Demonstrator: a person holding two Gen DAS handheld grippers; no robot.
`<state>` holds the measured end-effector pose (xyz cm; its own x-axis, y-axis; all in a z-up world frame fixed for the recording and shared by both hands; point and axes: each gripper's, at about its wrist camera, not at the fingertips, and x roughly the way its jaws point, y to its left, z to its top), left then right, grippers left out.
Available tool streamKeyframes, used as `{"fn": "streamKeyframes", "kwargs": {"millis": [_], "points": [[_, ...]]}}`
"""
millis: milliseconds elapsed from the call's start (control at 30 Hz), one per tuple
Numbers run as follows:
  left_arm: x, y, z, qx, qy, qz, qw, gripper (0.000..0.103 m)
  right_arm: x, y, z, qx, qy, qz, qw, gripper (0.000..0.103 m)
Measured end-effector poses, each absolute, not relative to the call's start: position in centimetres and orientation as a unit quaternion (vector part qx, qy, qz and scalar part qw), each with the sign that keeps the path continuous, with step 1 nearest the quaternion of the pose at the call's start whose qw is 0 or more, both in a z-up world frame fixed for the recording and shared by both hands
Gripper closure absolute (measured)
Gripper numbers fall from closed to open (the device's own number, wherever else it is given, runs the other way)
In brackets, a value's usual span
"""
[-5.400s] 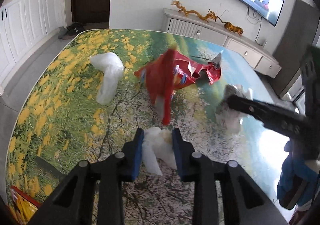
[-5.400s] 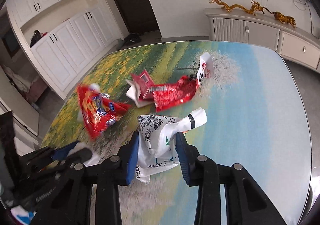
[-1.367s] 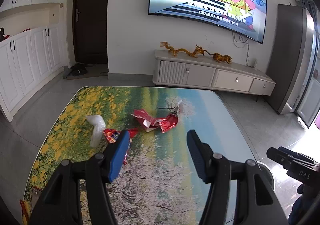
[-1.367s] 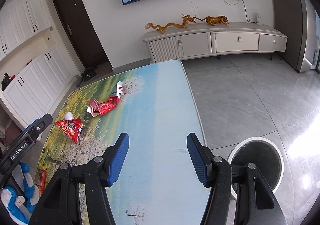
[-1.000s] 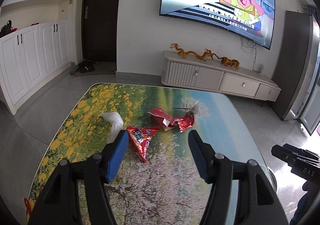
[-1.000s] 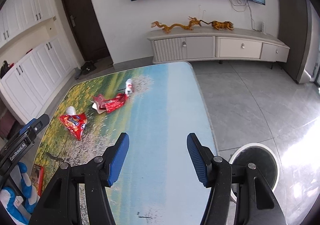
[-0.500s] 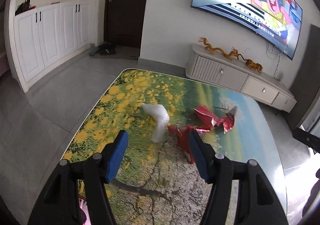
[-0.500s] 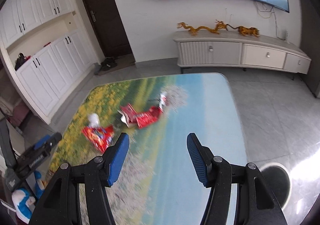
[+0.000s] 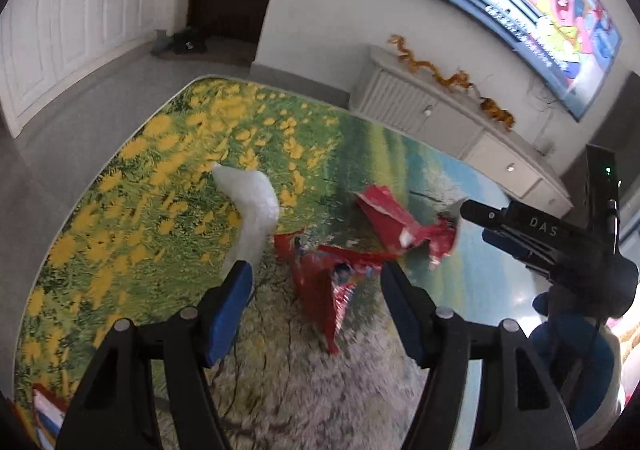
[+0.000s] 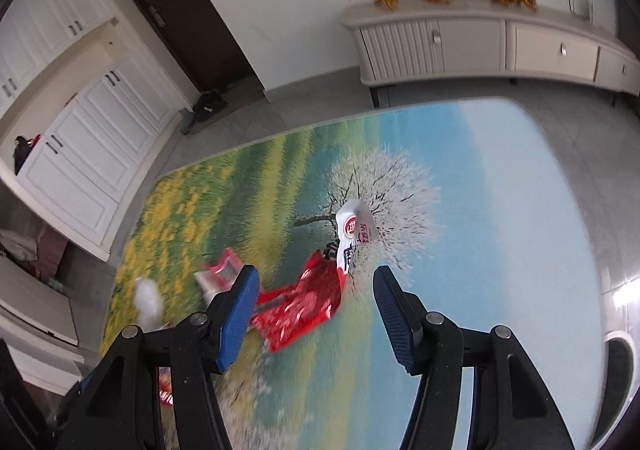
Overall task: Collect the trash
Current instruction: 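Grasp the red snack bag with the left tool while the right tool grasps the red-and-white wrapper, then carry both red wrappers over the white bin and open both tools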
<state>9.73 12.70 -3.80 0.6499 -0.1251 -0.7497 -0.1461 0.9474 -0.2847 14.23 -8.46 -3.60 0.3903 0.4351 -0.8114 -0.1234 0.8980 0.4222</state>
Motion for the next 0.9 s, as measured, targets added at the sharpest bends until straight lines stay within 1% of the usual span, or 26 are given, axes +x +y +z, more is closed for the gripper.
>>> {"fn": "streamKeyframes", "kwargs": {"millis": [167, 200, 233, 267, 300, 333, 367, 400, 433, 467, 500, 633, 900], "points": [[11.4, 12.6, -5.5, -0.183, 0.437, 0.015, 0.881, 0.038, 15.5, -7.0, -5.9, 0.146, 0.541, 0.164, 0.812, 0.059], [11.5, 12.5, -5.7, -0.184, 0.438, 0.015, 0.88, 0.038, 15.6, -6.7, -6.1, 0.139, 0.543, 0.163, 0.812, 0.066], [11.5, 12.3, -6.0, -0.184, 0.442, 0.012, 0.878, 0.039, 15.6, -6.6, -6.2, 0.137, 0.544, 0.164, 0.812, 0.071], [11.5, 12.3, -6.3, -0.186, 0.443, 0.012, 0.877, 0.04, 15.5, -6.7, -6.2, 0.141, 0.542, 0.167, 0.812, 0.071], [11.4, 12.2, -6.5, -0.187, 0.443, 0.01, 0.876, 0.046, 15.3, -7.0, -6.2, 0.143, 0.54, 0.17, 0.811, 0.076], [11.3, 12.1, -6.7, -0.189, 0.445, 0.008, 0.875, 0.055, 15.1, -7.3, -6.2, 0.145, 0.539, 0.174, 0.811, 0.078], [11.2, 12.1, -6.9, -0.192, 0.448, 0.002, 0.873, 0.06, 14.8, -7.6, -6.2, 0.146, 0.537, 0.177, 0.812, 0.079], [11.2, 12.0, -7.2, -0.195, 0.451, -0.003, 0.871, 0.07, 14.5, -7.9, -6.2, 0.147, 0.536, 0.179, 0.812, 0.08], [11.0, 11.9, -7.3, -0.193, 0.451, -0.008, 0.871, 0.074, 14.1, -8.2, -6.2, 0.151, 0.535, 0.182, 0.811, 0.081], [10.8, 11.6, -7.3, -0.188, 0.449, -0.01, 0.873, 0.075, 13.6, -8.8, -6.1, 0.155, 0.532, 0.187, 0.811, 0.081], [10.5, 11.4, -7.3, -0.184, 0.447, -0.013, 0.875, 0.08, 13.2, -9.1, -6.0, 0.157, 0.53, 0.19, 0.811, 0.082], [9.0, 10.8, -7.0, -0.171, 0.441, -0.023, 0.881, 0.086, 10.9, -10.6, -5.2, 0.161, 0.519, 0.203, 0.814, 0.083], [4.5, 8.2, -3.7, -0.102, 0.404, -0.027, 0.909, 0.086, 5.5, -13.6, -2.3, 0.174, 0.494, 0.225, 0.822, 0.083]]}}
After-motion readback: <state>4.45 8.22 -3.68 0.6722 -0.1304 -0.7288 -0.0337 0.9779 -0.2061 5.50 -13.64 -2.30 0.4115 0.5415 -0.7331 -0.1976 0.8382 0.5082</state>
